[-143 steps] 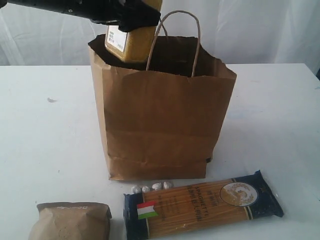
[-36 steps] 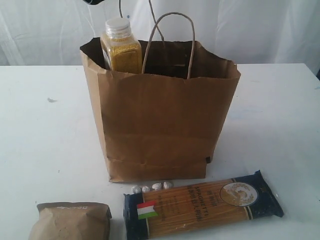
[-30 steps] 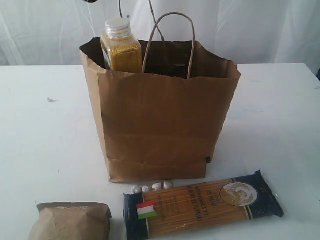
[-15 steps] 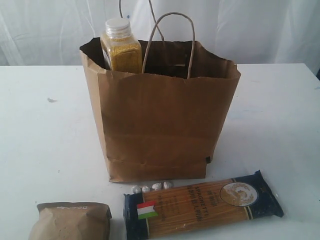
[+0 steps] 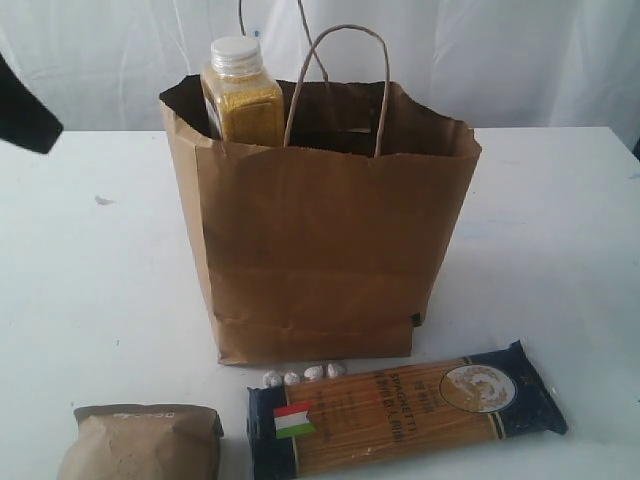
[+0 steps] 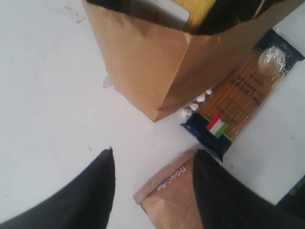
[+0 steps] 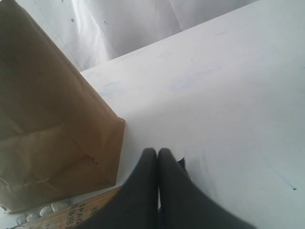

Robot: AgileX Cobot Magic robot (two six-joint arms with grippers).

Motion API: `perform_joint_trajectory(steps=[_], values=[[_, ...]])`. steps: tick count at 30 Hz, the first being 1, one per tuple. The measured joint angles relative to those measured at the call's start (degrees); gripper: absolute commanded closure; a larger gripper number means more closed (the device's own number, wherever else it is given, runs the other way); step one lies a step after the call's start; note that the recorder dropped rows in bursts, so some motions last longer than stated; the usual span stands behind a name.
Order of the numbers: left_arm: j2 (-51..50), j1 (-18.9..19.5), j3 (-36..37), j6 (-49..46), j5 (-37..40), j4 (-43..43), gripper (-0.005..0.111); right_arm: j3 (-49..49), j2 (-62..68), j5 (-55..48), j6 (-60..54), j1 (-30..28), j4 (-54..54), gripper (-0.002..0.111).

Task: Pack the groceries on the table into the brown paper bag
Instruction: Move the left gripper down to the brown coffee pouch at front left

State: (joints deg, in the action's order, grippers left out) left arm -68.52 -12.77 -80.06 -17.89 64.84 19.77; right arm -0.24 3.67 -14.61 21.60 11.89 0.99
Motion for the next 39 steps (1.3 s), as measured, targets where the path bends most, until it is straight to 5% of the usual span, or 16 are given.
perform_joint_trajectory(steps=[17, 30, 39], values=[[0.0, 0.0, 25.7, -16.9, -2.8, 9.4, 0.028, 0.0, 0.0, 0.0, 0.0, 0.0, 0.0, 0.108], [0.0, -9.5, 34.2, -21.4, -17.8, 1.9, 0.028, 0.0, 0.0, 0.0, 0.1, 0.0, 0.0, 0.108], [-3.0, -11.2, 35.1, -16.2, -23.2, -1.3, 0.029, 0.0, 0.0, 0.0, 0.1, 0.0, 0.0, 0.108]])
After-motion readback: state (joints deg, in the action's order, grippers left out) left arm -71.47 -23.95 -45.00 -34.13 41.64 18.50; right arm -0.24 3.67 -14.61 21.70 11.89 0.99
